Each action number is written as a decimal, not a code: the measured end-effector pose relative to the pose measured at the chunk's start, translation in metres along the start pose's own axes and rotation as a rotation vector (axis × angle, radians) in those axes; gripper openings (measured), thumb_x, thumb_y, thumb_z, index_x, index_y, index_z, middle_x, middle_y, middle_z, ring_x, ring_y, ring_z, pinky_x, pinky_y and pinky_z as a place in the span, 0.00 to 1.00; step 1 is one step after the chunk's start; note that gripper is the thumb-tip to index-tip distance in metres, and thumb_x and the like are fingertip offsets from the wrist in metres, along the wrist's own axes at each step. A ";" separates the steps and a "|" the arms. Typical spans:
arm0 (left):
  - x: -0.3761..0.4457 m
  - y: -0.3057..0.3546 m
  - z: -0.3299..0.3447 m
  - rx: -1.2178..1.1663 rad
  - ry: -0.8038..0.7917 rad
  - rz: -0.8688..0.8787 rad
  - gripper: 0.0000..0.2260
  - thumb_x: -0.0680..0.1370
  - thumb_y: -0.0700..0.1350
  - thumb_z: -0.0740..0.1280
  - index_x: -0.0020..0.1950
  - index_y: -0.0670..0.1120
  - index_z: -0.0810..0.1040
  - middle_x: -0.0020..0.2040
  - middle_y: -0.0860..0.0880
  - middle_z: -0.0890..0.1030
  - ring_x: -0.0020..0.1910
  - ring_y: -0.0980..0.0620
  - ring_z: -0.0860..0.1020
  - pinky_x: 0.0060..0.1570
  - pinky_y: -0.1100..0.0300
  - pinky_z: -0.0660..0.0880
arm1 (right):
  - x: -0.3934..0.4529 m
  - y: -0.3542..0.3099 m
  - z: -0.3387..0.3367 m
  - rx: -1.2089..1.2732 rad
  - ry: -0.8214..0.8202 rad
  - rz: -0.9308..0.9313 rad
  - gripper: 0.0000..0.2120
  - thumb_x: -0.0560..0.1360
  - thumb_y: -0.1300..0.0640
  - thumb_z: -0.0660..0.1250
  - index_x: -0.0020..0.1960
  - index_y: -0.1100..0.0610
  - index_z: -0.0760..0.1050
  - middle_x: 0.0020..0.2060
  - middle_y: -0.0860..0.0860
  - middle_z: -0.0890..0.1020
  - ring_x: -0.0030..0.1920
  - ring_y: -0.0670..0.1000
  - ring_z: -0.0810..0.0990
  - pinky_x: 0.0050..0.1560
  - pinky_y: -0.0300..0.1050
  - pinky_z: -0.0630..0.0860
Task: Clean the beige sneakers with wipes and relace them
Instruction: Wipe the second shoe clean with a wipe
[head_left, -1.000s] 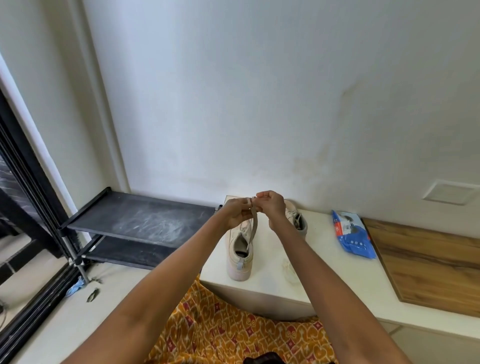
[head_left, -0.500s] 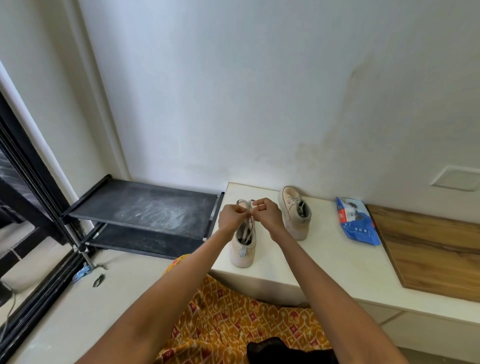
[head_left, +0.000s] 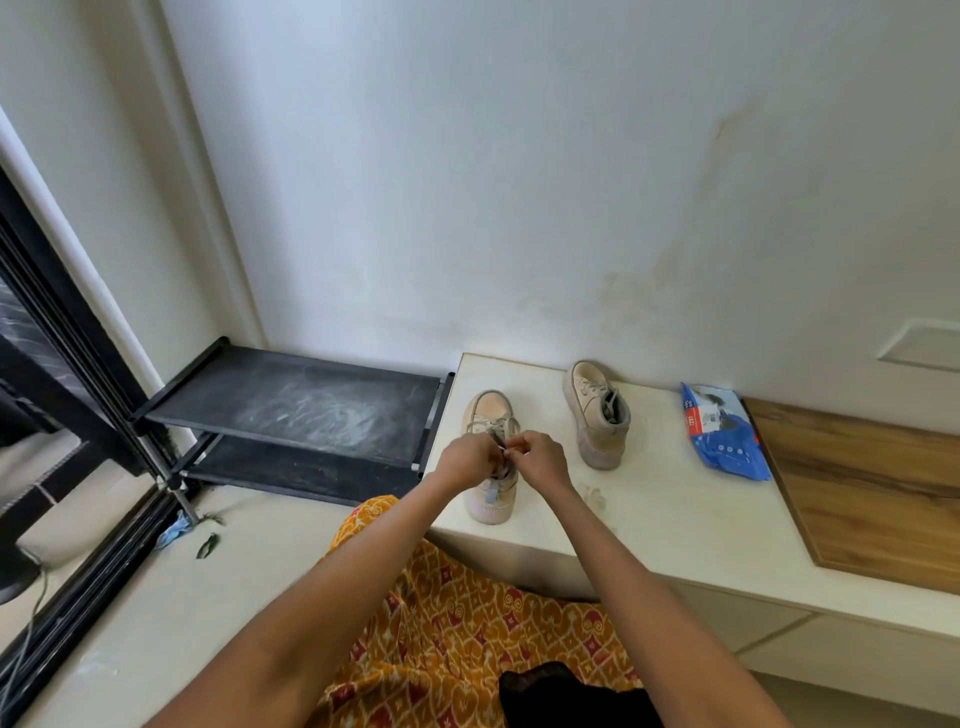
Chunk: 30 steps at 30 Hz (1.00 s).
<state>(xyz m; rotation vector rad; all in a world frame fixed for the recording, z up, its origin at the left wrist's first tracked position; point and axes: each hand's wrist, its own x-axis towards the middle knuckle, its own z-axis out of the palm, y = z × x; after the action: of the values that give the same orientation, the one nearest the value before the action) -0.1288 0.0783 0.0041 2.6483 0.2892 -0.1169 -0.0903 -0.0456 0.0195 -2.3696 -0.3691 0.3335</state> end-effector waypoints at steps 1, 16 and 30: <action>0.001 -0.003 -0.002 -0.090 0.018 -0.019 0.08 0.75 0.45 0.67 0.46 0.43 0.84 0.44 0.45 0.83 0.41 0.48 0.80 0.45 0.54 0.79 | 0.000 0.001 0.000 0.020 0.027 0.021 0.11 0.74 0.57 0.68 0.55 0.57 0.79 0.52 0.53 0.83 0.54 0.54 0.80 0.50 0.42 0.73; 0.003 -0.004 -0.006 -0.883 0.265 -0.345 0.05 0.75 0.40 0.70 0.46 0.39 0.82 0.38 0.43 0.82 0.33 0.52 0.80 0.35 0.58 0.80 | -0.004 -0.007 0.005 -0.078 0.100 -0.087 0.08 0.74 0.53 0.68 0.49 0.55 0.82 0.49 0.51 0.83 0.49 0.52 0.80 0.42 0.41 0.71; -0.019 0.000 0.002 0.151 0.201 0.122 0.11 0.77 0.48 0.65 0.45 0.41 0.82 0.47 0.47 0.75 0.46 0.48 0.75 0.39 0.55 0.74 | -0.014 0.011 0.001 -0.266 0.204 -0.171 0.11 0.71 0.47 0.69 0.45 0.54 0.79 0.48 0.50 0.76 0.51 0.51 0.74 0.41 0.44 0.71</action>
<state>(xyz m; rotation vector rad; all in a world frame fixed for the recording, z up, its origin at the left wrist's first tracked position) -0.1477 0.0738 0.0054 2.8243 0.1899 0.1747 -0.1012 -0.0579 0.0132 -2.5788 -0.5423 -0.0403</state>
